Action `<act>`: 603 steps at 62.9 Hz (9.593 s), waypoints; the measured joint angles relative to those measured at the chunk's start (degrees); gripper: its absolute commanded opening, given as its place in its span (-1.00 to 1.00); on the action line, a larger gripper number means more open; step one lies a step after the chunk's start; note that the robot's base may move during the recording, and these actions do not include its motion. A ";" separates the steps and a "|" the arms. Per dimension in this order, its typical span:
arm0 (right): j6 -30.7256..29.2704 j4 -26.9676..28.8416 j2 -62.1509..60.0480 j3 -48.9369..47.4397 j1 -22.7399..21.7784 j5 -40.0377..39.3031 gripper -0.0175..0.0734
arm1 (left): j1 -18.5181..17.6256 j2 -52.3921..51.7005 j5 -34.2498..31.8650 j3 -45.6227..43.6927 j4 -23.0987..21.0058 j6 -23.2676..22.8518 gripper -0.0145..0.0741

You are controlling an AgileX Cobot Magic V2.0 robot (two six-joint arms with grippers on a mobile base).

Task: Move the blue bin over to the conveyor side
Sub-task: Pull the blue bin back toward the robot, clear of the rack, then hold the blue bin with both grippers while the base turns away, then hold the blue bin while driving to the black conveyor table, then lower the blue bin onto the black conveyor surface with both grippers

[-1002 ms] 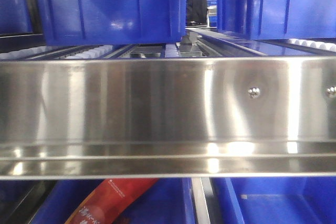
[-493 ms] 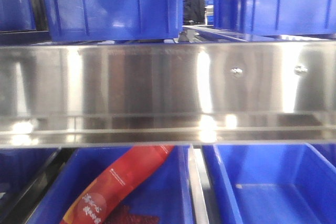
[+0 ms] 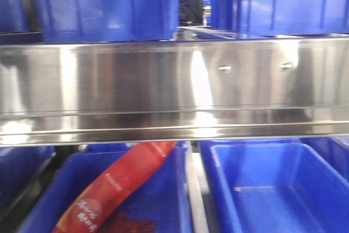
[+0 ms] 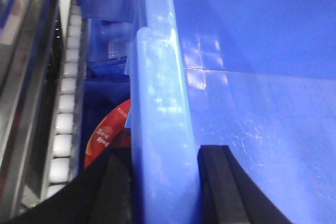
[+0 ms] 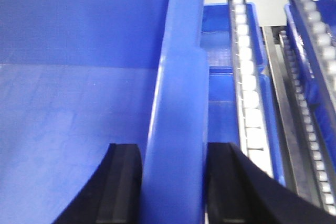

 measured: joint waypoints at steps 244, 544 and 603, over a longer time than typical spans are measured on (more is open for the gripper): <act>0.00 0.00 0.00 0.00 0.00 -0.02 -0.81 | 0.00 0.00 -0.85 0.00 0.11 0.00 -0.71; 0.12 -0.11 0.00 0.00 0.00 -2.73 -0.81 | 0.00 0.00 -3.28 0.09 0.46 0.22 -0.71; 0.12 -0.11 0.00 0.00 0.00 -2.73 -0.81 | 0.00 0.00 -3.28 0.09 0.46 0.22 -0.71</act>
